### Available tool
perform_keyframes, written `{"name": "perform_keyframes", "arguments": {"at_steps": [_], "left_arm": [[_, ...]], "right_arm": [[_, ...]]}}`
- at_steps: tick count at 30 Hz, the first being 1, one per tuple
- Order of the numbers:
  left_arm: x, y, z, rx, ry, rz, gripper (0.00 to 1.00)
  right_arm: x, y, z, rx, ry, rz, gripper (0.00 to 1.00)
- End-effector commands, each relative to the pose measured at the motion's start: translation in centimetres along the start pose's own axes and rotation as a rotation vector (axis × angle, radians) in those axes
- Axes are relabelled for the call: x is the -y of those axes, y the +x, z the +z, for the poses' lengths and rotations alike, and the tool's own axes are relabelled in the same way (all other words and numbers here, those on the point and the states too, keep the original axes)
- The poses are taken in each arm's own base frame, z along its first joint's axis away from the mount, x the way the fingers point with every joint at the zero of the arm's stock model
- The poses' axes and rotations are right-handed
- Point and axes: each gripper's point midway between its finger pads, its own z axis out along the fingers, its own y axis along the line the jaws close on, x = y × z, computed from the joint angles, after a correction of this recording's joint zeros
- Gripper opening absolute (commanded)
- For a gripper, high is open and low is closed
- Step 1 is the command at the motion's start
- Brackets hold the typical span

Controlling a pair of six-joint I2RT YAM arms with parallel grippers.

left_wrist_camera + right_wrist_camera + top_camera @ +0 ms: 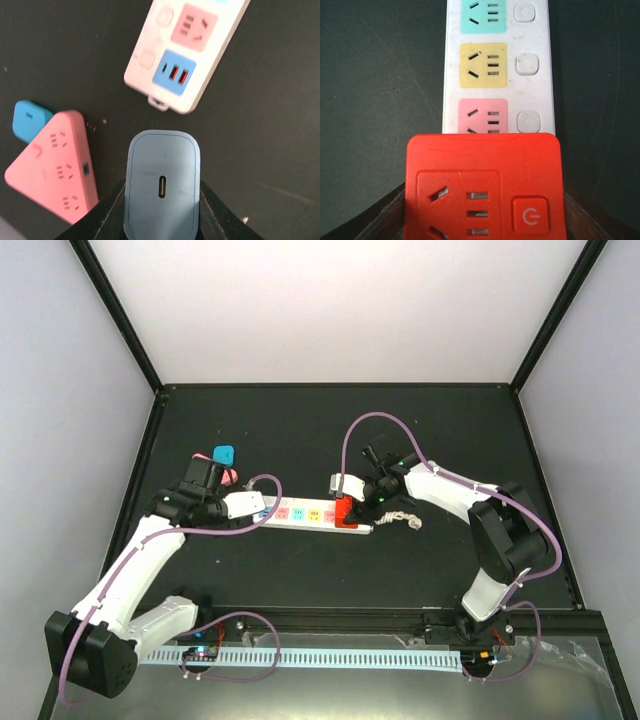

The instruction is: Pull the plug off the socket

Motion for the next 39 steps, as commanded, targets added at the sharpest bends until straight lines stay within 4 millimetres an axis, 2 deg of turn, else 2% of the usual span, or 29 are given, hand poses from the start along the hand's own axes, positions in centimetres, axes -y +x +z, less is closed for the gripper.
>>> {"name": "perform_keyframes", "arguments": {"at_steps": [1, 6, 12, 18, 28, 39], "left_arm": [[-1.1, 3.5, -0.3, -0.200, -0.062, 0.036, 0.04], [-0.9, 6.1, 0.5, -0.343, -0.023, 0.047, 0.03], [-2.4, 8.1, 1.3, -0.492, -0.009, 0.037, 0.04], [-4.6, 9.3, 3.2, -0.618, -0.025, 0.036, 0.05], [-6.6, 10.6, 6.8, -0.724, -0.009, 0.025, 0.06], [-8.1, 11.7, 8.6, -0.778, 0.013, 0.006, 0.10]], "right_arm": [[-0.6, 3.6, 1.7, -0.119, -0.012, 0.072, 0.60], [-0.5, 3.4, 1.6, -0.115, -0.006, 0.071, 0.61], [-0.4, 3.0, 1.3, -0.101, 0.002, 0.068, 0.62], [-0.4, 2.8, 1.0, -0.093, 0.010, 0.068, 0.63], [-0.5, 2.6, 0.8, -0.085, 0.014, 0.065, 0.63], [-0.5, 2.8, 1.0, -0.090, 0.011, 0.066, 0.63]]}}
